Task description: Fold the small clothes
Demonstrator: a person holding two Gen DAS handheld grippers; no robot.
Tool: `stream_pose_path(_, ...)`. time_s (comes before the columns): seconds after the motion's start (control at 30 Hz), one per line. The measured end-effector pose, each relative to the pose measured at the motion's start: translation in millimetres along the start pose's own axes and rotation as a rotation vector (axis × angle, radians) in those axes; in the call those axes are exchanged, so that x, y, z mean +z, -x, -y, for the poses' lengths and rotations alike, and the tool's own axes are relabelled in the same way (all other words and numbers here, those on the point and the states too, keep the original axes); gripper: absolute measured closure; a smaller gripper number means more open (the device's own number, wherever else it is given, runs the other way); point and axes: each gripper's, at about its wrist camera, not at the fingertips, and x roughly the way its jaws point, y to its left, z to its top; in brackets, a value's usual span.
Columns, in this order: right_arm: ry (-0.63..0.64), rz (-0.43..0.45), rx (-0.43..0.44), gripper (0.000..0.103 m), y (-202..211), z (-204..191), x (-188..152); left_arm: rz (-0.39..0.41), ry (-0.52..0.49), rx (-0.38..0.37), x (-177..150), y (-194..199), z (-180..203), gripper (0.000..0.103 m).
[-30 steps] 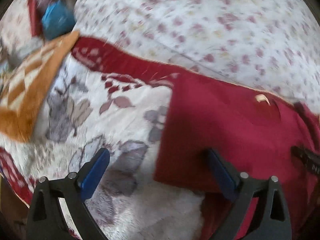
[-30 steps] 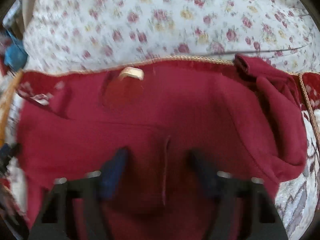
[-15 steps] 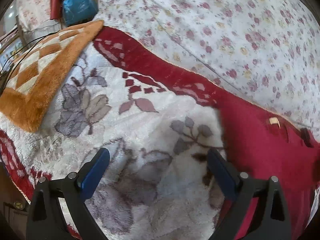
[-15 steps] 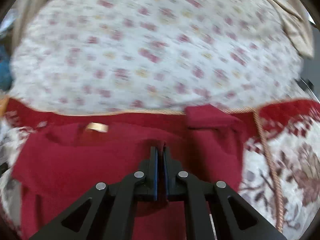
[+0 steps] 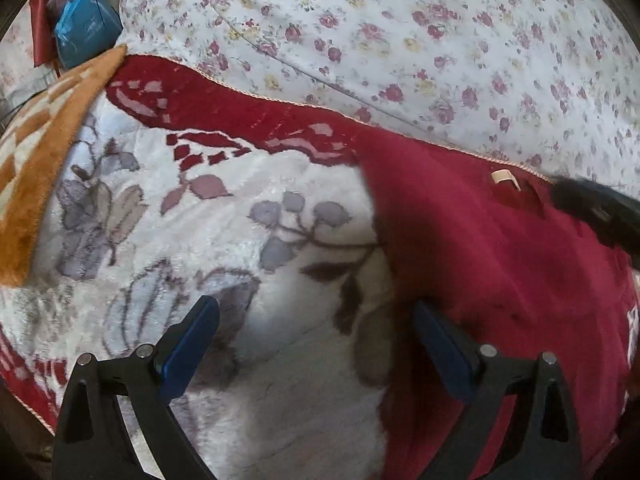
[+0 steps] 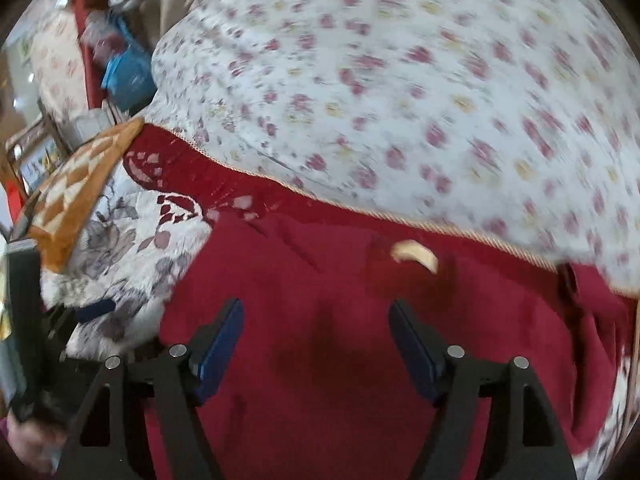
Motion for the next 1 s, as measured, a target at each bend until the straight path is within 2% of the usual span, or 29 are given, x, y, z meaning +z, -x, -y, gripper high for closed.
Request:
stream_pose_path(0.07, -0.032, -0.022, 0.048, 0.024, -20, -1, 15, -0.001, 0.011, -0.035, -1, 4, -4, 0.006)
stream_pose_path(0.13, -0.034, -0.058, 0.102, 0.024, -45, -5, 30, 0.011, 0.043, -0.144, -4, 15, -11, 0.006)
stream_pose_path(0.2, 0.015, -0.084, 0.144, 0.024, -65, -18, 38, 0.010, 0.050, -0.218, -4, 17, -12, 0.006)
stream_pose_path(0.23, 0.042, -0.094, 0.155, 0.024, -71, -24, 40, -0.006, 0.041, -0.224, -3, 14, -9, 0.006)
stream_pose_path(0.37, 0.102, -0.182, 0.203, 0.026, -113, -41, 45, -0.070, -0.015, -0.156, 0, -10, 9, 0.006)
stream_pose_path(0.43, 0.128, -0.237, 0.223, 0.068, -130, -48, 42, -0.070, -0.028, -0.091, 3, -18, 8, 0.008)
stream_pose_path(0.47, 0.143, -0.236, 0.213, 0.070, -132, -50, 41, -0.067, -0.013, -0.076, 5, -20, 4, 0.011)
stream_pose_path(0.53, 0.142, -0.220, 0.242, 0.077, -131, -52, 42, -0.067, 0.057, -0.122, 8, -19, -12, 0.016)
stream_pose_path(0.63, 0.049, -0.201, 0.309, 0.079, -137, -44, 47, -0.069, 0.073, -0.148, 9, -17, -20, 0.019)
stream_pose_path(0.7, 0.026, -0.193, 0.309, 0.080, -143, -44, 46, -0.070, 0.061, -0.145, 9, -17, -19, 0.020)
stream_pose_path(0.77, 0.049, -0.193, 0.269, 0.079, -149, -49, 40, -0.074, 0.057, -0.145, 9, -17, -19, 0.020)
stream_pose_path(0.87, 0.035, -0.174, 0.241, 0.060, -138, -47, 38, -0.087, 0.047, -0.144, 8, -16, -17, 0.020)
stream_pose_path(0.9, 0.021, -0.172, 0.244, 0.047, -127, -42, 37, -0.089, 0.045, -0.143, 8, -16, -17, 0.020)
stream_pose_path(0.93, 0.013, -0.153, 0.246, 0.040, -113, -36, 33, -0.091, 0.044, -0.143, 7, -13, -17, 0.020)
stream_pose_path(1.0, 0.021, -0.118, 0.209, 0.031, -84, -20, 23, -0.085, 0.048, -0.150, 5, -6, -19, 0.020)
